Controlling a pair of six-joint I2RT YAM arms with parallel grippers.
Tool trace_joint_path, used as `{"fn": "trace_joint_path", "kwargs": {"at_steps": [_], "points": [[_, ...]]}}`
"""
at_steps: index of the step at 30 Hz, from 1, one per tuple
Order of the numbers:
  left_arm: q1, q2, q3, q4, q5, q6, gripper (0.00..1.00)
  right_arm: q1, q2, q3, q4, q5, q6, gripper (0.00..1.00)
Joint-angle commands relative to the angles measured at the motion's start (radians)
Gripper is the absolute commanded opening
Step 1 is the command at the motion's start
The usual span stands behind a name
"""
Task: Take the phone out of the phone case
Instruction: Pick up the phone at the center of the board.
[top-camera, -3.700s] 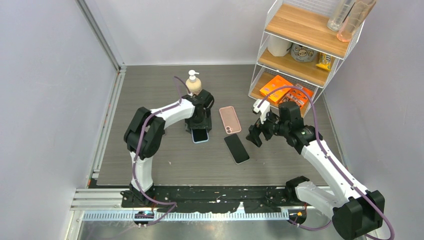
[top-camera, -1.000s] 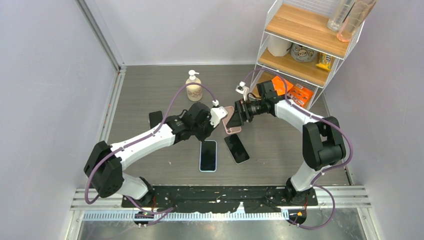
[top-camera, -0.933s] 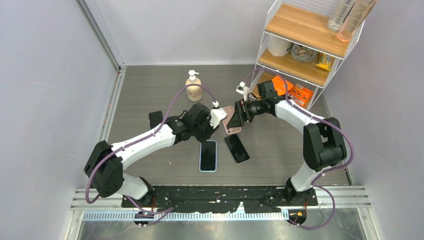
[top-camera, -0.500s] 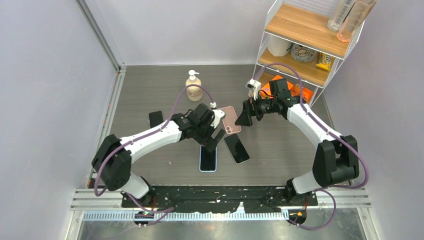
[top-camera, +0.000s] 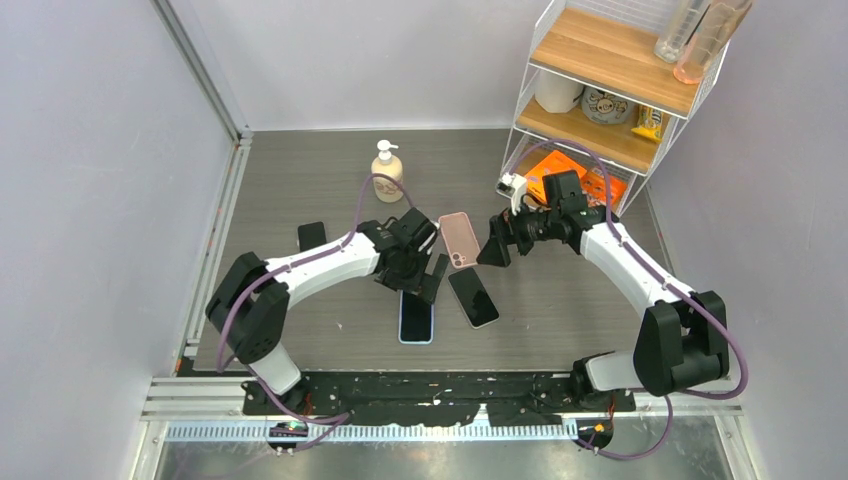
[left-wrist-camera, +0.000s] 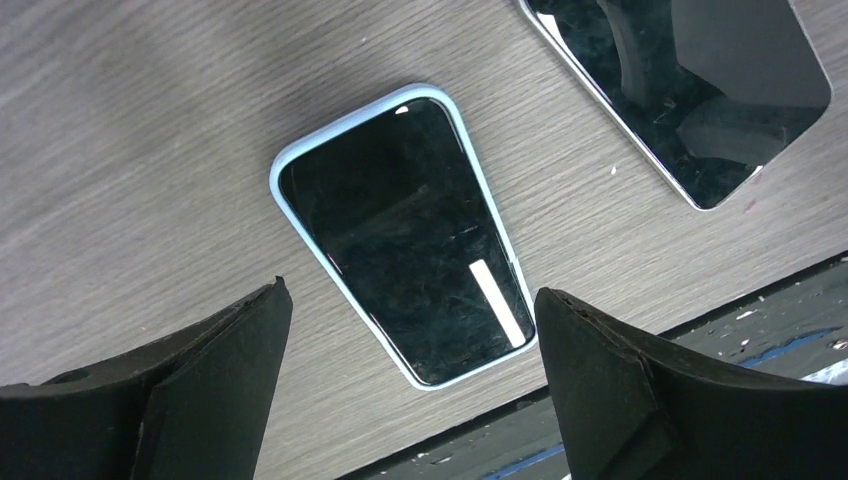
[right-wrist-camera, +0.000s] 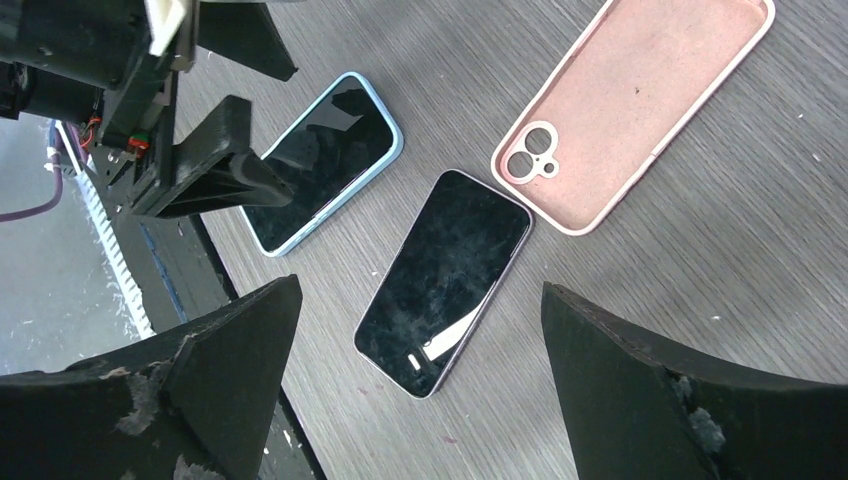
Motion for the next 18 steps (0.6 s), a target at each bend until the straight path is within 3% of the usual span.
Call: {"fn": "trace_joint_path", "kwargs": {"at_steps": [1, 18], "points": [[0.007, 0.014, 0.026, -0.024, -0.028, -0.124, 1.00, -0.001, -0.045, -0.017, 0.029, 0.010, -0.016, 0.96], [0.004, 0.075, 0.025, -0.049, -0.133, -0.309, 0.99, -0.006, -0.051, -0.062, 0.048, 0.002, -0.026, 0.96]]}}
